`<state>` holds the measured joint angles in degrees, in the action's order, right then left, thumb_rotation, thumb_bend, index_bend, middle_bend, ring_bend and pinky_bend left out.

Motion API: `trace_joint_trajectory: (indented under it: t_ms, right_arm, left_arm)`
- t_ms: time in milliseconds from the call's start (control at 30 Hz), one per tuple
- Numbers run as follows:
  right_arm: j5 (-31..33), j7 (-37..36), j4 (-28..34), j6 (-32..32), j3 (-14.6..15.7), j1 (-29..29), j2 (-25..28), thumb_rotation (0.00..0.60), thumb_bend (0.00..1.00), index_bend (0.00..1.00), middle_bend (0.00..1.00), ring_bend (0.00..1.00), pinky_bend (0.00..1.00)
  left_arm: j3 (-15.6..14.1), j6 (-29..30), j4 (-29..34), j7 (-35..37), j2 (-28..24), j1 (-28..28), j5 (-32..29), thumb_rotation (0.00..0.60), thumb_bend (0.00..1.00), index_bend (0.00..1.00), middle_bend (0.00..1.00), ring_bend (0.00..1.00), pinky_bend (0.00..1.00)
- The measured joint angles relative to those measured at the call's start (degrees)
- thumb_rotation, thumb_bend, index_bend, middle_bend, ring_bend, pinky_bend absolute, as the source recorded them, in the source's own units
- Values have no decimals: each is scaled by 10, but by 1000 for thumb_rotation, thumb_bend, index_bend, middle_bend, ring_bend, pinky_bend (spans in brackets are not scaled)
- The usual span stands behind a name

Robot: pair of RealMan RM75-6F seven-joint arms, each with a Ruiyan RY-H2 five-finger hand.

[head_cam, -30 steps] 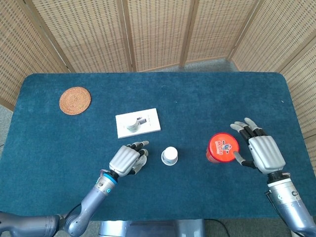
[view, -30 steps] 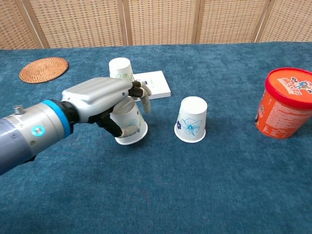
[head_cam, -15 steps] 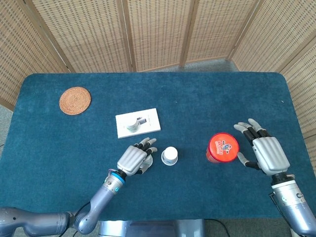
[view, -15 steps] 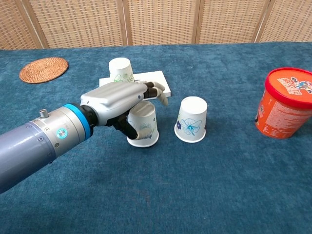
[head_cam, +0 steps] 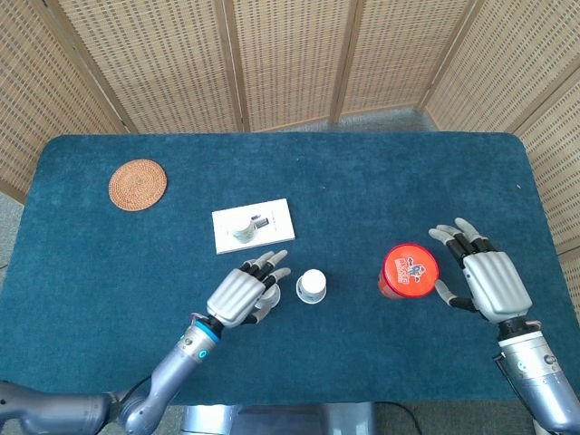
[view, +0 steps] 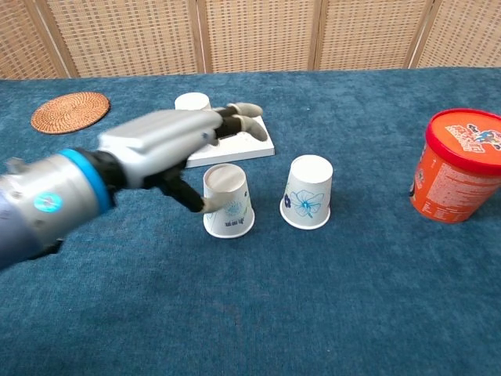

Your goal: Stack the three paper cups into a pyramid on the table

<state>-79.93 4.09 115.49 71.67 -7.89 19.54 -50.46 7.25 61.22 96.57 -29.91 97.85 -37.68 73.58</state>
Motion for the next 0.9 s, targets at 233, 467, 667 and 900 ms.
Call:
trace_joint_trajectory:
  t_ms: [233, 467, 667, 900]
  right_arm:
    - [5, 7, 1, -7, -1, 4, -4, 600, 392, 155, 183, 0, 224]
    - [11, 12, 1, -16, -3, 10, -11, 600, 392, 152, 183, 0, 224]
    - [12, 13, 0, -18, -3, 10, -13, 600, 393, 154, 184, 0, 224]
    - [14, 7, -3, -16, -2, 7, -8, 600, 393, 153, 184, 0, 224]
  left_arm:
    - [-32, 25, 87, -30, -102, 26, 7, 600, 430, 180, 17, 0, 168]
    - [-74, 37, 148, -75, -175, 51, -5, 600, 430, 162, 26, 0, 180]
    - [-73, 33, 129, -75, -153, 52, -15, 600, 429, 47, 0, 0, 201]
    - [-51, 22, 83, -67, -97, 37, -29, 600, 430, 12, 0, 0, 238]
